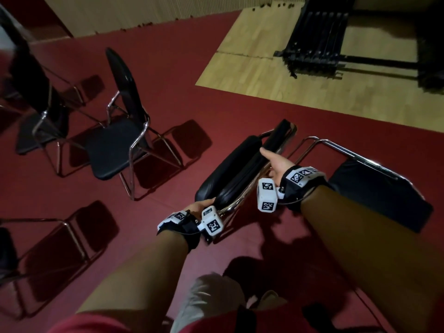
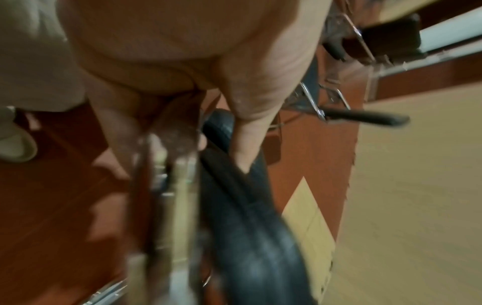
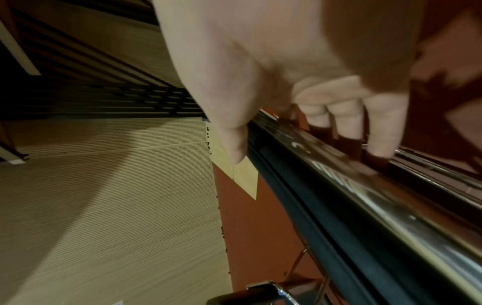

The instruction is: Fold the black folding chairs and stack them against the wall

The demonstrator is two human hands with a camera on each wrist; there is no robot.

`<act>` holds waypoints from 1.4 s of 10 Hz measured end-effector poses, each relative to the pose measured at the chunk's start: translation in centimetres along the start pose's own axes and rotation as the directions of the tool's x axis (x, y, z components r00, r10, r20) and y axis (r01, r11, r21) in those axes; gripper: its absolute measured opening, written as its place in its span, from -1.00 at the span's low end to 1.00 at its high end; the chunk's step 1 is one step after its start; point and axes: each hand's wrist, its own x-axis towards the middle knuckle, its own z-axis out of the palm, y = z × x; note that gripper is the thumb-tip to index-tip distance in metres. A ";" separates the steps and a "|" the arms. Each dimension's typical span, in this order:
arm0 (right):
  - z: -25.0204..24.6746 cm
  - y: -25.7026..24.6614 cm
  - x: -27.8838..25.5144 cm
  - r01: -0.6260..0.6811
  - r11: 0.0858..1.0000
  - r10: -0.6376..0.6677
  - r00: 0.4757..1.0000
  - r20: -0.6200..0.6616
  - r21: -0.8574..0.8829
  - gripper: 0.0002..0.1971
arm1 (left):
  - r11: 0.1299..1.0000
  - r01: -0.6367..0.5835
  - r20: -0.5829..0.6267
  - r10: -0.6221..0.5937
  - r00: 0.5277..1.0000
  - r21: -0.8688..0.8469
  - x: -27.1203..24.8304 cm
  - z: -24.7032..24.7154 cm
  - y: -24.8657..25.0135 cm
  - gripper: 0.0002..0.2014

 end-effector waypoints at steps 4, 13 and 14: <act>6.6 -4.4 10.7 0.012 0.941 -0.129 0.938 -0.323 -0.338 -0.57 | 0.994 -0.007 0.103 -0.004 0.995 0.111 6.4 -8.6 10.2 -0.67; 26.5 -9.3 11.2 -0.011 0.889 0.030 0.999 0.034 -0.458 -0.73 | 0.924 -0.136 -0.091 0.111 0.990 -0.358 10.5 -20.8 13.1 -0.55; 24.6 -8.4 11.4 -0.107 0.902 0.138 0.989 0.046 -0.419 -0.69 | 0.878 -0.167 -0.219 0.073 0.973 -0.449 10.1 -18.0 10.5 -0.71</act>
